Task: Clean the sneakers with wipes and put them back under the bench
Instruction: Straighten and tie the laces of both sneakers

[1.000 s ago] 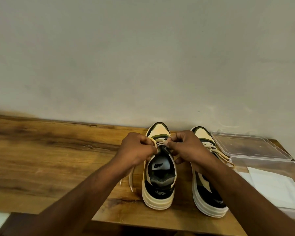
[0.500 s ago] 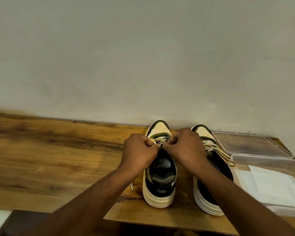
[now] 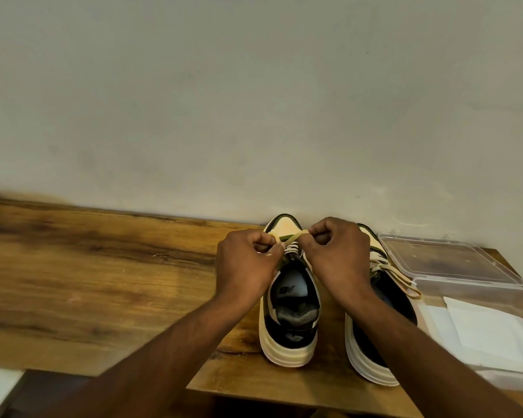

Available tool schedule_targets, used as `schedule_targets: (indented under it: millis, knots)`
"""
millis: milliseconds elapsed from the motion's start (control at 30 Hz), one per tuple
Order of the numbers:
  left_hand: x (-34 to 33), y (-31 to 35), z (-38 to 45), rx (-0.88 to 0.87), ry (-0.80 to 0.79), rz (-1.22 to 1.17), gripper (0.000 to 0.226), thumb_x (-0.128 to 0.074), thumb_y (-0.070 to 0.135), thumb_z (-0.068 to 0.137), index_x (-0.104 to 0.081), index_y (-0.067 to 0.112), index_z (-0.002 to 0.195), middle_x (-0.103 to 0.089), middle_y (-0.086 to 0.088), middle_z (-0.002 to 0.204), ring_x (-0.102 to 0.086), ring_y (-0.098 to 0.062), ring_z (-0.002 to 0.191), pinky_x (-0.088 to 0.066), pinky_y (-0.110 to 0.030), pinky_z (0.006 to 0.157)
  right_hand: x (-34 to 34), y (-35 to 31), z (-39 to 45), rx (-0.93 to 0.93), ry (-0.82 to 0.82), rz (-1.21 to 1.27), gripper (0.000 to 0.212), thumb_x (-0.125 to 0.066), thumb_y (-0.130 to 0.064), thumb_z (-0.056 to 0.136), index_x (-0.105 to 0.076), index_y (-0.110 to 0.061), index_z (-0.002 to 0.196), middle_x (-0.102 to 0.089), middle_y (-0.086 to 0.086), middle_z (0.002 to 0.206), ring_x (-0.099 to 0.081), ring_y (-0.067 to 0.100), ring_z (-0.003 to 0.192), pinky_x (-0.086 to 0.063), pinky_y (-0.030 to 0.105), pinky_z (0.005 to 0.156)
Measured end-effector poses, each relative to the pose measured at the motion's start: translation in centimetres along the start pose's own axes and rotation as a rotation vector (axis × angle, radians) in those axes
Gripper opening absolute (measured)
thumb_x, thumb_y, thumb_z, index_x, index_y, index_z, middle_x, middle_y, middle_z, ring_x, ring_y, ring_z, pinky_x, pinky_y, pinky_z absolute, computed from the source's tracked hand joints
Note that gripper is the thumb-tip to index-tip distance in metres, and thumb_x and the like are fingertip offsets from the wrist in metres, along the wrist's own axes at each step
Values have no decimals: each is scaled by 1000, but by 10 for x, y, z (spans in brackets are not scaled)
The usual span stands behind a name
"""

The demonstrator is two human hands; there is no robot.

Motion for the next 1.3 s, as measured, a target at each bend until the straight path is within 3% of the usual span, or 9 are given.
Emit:
schedule_targets:
  millis: [167,333,467,600,1000,1300]
  knots:
    - [6,6,4,13,50,-138,9,-86,20,87,-80,14,91,-76,3,78,-71,-12,51,-52,-19,48,-5,8,6,-95,-16,259,4,-75,-24,88,-79,-25,88,-75,-9,73,-73,10,69,-62,38,63]
    - [3,16,6,11,30,-307,8,-86,16,86,-79,17,89,-78,1,78,-75,-20,59,-63,-35,58,-2,5,9,-191,-66,465,11,-72,-14,95,-80,-17,90,-78,-2,77,-72,11,62,-48,20,46]
    - [2,22,10,58,19,-424,7,-84,11,87,-78,13,91,-79,-4,79,-75,-27,66,-57,-26,53,0,-6,8,-215,-73,603,10,-71,-12,95,-80,-15,91,-78,2,79,-64,9,57,-47,21,44]
    - [5,30,13,75,26,-491,8,-84,12,87,-79,11,94,-79,-3,81,-74,-15,64,-48,-14,50,7,-18,9,-180,-69,631,8,-72,-16,95,-79,-18,91,-78,0,79,-61,8,56,-47,22,45]
    - [13,80,25,-95,4,-475,9,-82,19,89,-82,19,98,-80,3,84,-75,-15,65,-51,-17,55,29,-39,27,-130,-42,692,15,-73,-30,94,-79,-16,92,-76,2,77,-55,8,53,-45,23,46]
    - [18,122,29,-172,-15,-485,14,-80,20,91,-81,13,103,-81,2,85,-72,-10,64,-49,-15,53,57,-58,41,-52,-48,696,15,-73,-29,93,-80,-16,94,-76,4,79,-54,10,54,-42,25,45]
Point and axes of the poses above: each hand's wrist, its own z-axis towards the middle knuckle, its own x-axis out of the back of the hand, y = z × x, the point moved 9 cm from there along z, towards the middle knuckle
